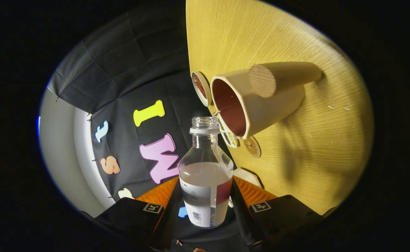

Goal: Take the bottle from table, then pour the juice into the cup, finally place the bottle on the coaster

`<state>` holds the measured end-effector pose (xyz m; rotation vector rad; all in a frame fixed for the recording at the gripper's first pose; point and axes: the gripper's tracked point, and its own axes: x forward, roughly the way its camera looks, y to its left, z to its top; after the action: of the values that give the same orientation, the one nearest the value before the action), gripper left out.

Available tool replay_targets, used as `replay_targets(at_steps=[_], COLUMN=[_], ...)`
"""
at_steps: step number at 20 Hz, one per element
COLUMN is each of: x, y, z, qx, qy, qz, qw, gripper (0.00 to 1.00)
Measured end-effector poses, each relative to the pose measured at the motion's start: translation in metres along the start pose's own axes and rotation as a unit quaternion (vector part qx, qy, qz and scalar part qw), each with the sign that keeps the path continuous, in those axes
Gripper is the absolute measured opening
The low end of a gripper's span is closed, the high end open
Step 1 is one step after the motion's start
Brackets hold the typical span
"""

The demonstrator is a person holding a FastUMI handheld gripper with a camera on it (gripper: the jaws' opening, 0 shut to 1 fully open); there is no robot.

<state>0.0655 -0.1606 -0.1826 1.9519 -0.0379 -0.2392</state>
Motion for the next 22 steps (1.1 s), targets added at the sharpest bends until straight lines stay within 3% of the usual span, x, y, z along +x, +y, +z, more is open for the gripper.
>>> replay_targets(at_steps=[22], x=[0.011], y=[0.009], z=[0.007], qx=[0.029], qy=[-0.015], qz=[0.003], qw=[0.999], gripper=[0.76])
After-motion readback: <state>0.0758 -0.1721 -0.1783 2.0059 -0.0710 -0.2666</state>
